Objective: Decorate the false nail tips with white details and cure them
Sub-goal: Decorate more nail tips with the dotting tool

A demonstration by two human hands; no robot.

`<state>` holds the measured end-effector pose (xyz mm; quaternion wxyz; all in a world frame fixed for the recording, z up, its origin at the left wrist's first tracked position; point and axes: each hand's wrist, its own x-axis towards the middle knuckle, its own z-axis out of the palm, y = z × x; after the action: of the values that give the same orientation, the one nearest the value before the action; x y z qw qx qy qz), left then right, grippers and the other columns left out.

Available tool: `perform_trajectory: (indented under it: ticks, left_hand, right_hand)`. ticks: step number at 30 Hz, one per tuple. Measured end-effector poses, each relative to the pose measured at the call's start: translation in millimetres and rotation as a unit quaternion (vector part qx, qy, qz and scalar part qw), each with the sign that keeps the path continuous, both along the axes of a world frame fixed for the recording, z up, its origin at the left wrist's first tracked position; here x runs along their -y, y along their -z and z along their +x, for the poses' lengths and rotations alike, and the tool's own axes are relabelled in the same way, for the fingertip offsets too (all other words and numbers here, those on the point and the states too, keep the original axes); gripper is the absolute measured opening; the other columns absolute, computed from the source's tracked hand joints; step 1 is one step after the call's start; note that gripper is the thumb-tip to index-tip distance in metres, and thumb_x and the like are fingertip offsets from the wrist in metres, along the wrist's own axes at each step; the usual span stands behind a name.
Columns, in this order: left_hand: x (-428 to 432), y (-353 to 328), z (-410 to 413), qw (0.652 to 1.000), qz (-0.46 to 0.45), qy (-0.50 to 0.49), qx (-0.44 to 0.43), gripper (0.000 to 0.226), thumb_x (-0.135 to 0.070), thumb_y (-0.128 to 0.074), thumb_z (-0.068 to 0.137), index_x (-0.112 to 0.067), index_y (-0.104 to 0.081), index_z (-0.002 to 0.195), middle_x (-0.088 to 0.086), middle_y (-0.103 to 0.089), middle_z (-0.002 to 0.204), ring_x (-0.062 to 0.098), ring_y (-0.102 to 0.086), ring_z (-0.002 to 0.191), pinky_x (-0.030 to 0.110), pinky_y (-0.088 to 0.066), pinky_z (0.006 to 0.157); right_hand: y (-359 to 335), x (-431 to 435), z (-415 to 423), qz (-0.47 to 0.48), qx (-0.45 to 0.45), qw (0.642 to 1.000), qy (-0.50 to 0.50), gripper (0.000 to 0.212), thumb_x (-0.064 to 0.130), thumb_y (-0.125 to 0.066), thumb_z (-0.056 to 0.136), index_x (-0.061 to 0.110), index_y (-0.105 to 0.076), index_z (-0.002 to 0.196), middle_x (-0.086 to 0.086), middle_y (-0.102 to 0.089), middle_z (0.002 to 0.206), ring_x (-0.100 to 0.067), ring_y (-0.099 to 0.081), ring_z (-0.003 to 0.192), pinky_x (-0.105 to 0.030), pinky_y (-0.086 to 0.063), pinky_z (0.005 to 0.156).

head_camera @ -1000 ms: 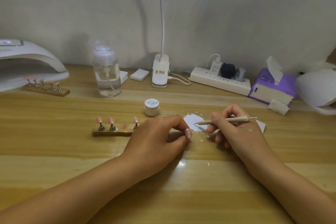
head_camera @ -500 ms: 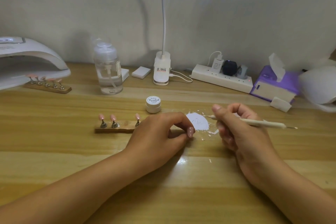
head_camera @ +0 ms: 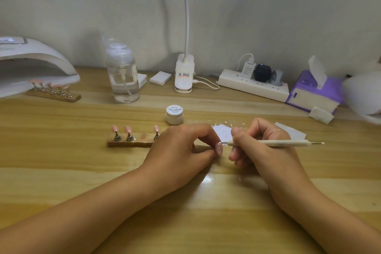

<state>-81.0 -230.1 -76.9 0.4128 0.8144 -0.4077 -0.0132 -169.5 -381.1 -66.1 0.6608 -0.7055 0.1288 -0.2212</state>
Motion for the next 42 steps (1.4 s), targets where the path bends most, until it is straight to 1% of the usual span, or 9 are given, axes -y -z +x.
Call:
perform_trajectory:
  ticks: [4, 8, 14, 17, 23, 25, 32, 38, 42]
  left_hand:
    - [-0.1, 0.4, 0.2, 1.000, -0.003, 0.001, 0.002, 0.017, -0.022, -0.071, 0.082, -0.038, -0.067, 0.080, -0.030, -0.065, 0.081, -0.001, -0.052, 0.052, 0.024, -0.030, 0.055]
    - [-0.1, 0.5, 0.2, 1.000, -0.006, 0.002, -0.003, 0.016, -0.021, -0.071, 0.082, -0.037, -0.068, 0.080, -0.027, -0.066, 0.084, 0.000, -0.052, 0.051, 0.024, -0.031, 0.056]
    - [-0.1, -1.0, -0.4, 1.000, -0.004, 0.001, 0.000, 0.015, -0.022, -0.070, 0.082, -0.037, -0.067, 0.078, -0.030, -0.063, 0.077, -0.003, -0.051, 0.053, 0.024, -0.030, 0.056]
    - [0.1, -1.4, -0.8, 1.000, -0.006, 0.004, -0.001, 0.017, -0.022, -0.070, 0.083, -0.037, -0.067, 0.076, -0.029, -0.065, 0.080, -0.003, -0.051, 0.052, 0.023, -0.029, 0.056]
    - [0.3, -1.4, -0.7, 1.000, -0.003, 0.001, 0.003, 0.016, -0.023, -0.071, 0.082, -0.038, -0.067, 0.077, -0.032, -0.061, 0.072, -0.003, -0.051, 0.052, 0.025, -0.029, 0.056]
    - [0.3, -1.5, -0.7, 1.000, 0.000, 0.001, 0.002, 0.015, -0.024, -0.070, 0.081, -0.038, -0.067, 0.077, -0.032, -0.062, 0.073, -0.003, -0.051, 0.052, 0.024, -0.029, 0.056]
    - [0.2, -0.5, 0.8, 1.000, 0.000, 0.003, 0.004, 0.013, -0.024, -0.070, 0.081, -0.036, -0.068, 0.080, -0.030, -0.065, 0.081, -0.001, -0.052, 0.052, 0.022, -0.030, 0.056]
    - [0.6, -0.7, 0.6, 1.000, 0.004, 0.000, 0.015, 0.017, -0.025, -0.072, 0.082, -0.040, -0.065, 0.076, -0.033, -0.061, 0.075, -0.001, -0.052, 0.053, 0.017, -0.028, 0.054]
    - [0.8, -0.6, 0.7, 1.000, 0.003, 0.001, 0.013, 0.017, -0.023, -0.072, 0.082, -0.038, -0.067, 0.077, -0.033, -0.061, 0.074, 0.000, -0.051, 0.051, 0.015, -0.026, 0.053]
  right_hand:
    - [0.5, 0.8, -0.4, -0.008, 0.000, 1.000, -0.007, 0.030, 0.013, -0.067, 0.091, 0.007, -0.047, 0.069, -0.009, -0.067, 0.054, -0.010, -0.058, 0.045, -0.018, -0.047, 0.046]
    - [0.9, 1.3, -0.1, -0.014, -0.004, 1.000, -0.009, 0.029, 0.013, -0.067, 0.091, 0.007, -0.048, 0.070, -0.010, -0.067, 0.055, -0.011, -0.058, 0.046, -0.018, -0.048, 0.047]
    - [-1.0, 0.2, -0.6, -0.014, -0.004, 1.000, -0.006, 0.030, 0.014, -0.066, 0.092, 0.008, -0.047, 0.069, -0.009, -0.066, 0.054, -0.011, -0.056, 0.044, -0.017, -0.046, 0.046]
    - [-2.0, 0.7, -0.8, 0.002, 0.007, 1.000, 0.002, 0.030, 0.014, -0.066, 0.092, 0.009, -0.047, 0.069, -0.008, -0.065, 0.053, -0.011, -0.055, 0.043, -0.018, -0.046, 0.045]
    - [0.0, 1.0, -0.2, -0.011, 0.001, 1.000, -0.007, 0.031, 0.014, -0.066, 0.092, 0.008, -0.046, 0.069, -0.009, -0.065, 0.053, -0.011, -0.056, 0.045, -0.018, -0.046, 0.046]
    - [0.8, 1.1, 0.3, -0.017, 0.001, 1.000, -0.008, 0.030, 0.013, -0.066, 0.092, 0.008, -0.047, 0.070, -0.008, -0.065, 0.053, -0.011, -0.056, 0.045, -0.018, -0.047, 0.046]
    - [2.0, 1.4, 2.0, -0.026, 0.000, 1.000, -0.008, 0.029, 0.014, -0.067, 0.091, 0.008, -0.048, 0.070, -0.008, -0.066, 0.053, -0.010, -0.057, 0.045, -0.017, -0.046, 0.046]
    - [1.2, 1.0, 1.2, -0.035, -0.006, 0.999, -0.006, 0.029, 0.015, -0.067, 0.091, 0.008, -0.049, 0.070, -0.009, -0.067, 0.054, -0.010, -0.056, 0.044, -0.018, -0.046, 0.046]
    - [0.7, 0.8, 1.1, -0.022, -0.008, 1.000, -0.009, 0.029, 0.014, -0.066, 0.092, 0.007, -0.047, 0.070, -0.008, -0.066, 0.053, -0.010, -0.054, 0.043, -0.018, -0.045, 0.045]
